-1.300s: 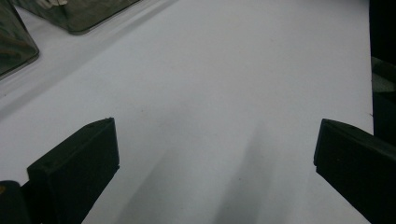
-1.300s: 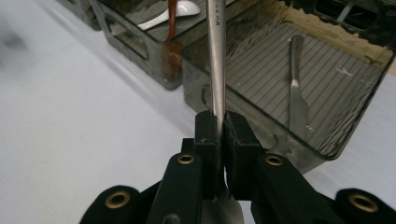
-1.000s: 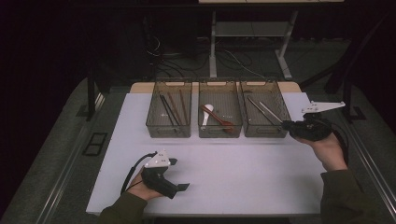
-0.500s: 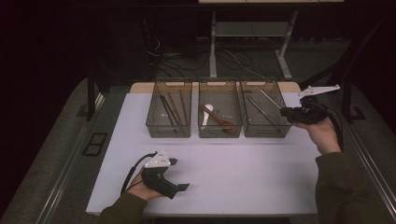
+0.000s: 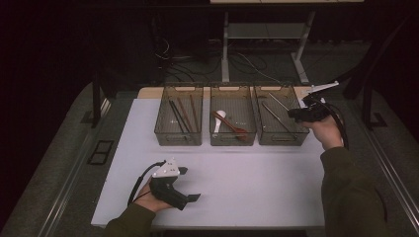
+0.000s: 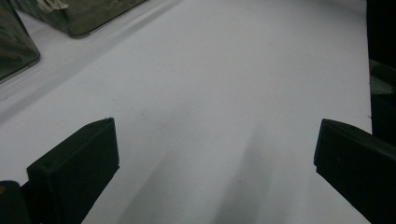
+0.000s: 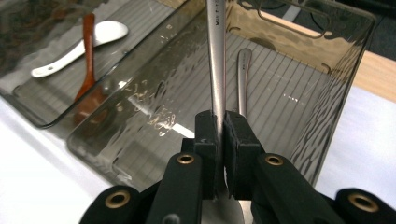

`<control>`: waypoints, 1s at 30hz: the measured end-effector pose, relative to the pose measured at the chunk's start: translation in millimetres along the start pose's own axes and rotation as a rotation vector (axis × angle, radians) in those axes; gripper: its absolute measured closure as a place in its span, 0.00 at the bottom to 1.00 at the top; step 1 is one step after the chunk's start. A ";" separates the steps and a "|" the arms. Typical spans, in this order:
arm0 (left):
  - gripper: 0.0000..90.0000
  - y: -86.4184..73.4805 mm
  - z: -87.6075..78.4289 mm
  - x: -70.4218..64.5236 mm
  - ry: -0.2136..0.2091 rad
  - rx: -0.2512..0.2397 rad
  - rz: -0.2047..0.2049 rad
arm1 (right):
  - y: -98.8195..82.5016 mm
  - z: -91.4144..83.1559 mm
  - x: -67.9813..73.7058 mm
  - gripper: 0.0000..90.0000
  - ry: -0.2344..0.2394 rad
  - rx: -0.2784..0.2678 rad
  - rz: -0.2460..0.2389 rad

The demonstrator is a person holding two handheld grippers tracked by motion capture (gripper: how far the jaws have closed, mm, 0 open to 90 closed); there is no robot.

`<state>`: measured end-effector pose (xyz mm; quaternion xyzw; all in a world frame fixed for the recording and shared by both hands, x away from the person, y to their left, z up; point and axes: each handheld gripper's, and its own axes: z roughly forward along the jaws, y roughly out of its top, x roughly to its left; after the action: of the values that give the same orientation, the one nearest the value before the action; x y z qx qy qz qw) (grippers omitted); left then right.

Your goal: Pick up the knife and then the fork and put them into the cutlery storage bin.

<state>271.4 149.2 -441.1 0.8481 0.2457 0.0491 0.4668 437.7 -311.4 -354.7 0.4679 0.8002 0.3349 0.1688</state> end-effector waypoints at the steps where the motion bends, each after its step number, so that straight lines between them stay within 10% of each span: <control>1: 0.00 -0.1 -0.5 0.4 0.002 0.000 -0.002 | 0.3 3.2 -0.3 0.94 0.003 0.006 0.007; 25: 0.00 -0.3 -4.0 3.7 0.012 -0.010 -0.004 | 2.8 70.5 9.6 0.93 -0.034 0.227 0.005; 30: 0.00 -0.2 -3.9 3.7 0.011 -0.010 -0.002 | 3.5 68.6 9.3 0.87 -0.020 0.197 0.022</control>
<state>273.3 154.0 -439.7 0.8454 0.2488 0.0545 0.4695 475.3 -276.3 -401.1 0.4942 0.8224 0.2520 0.1264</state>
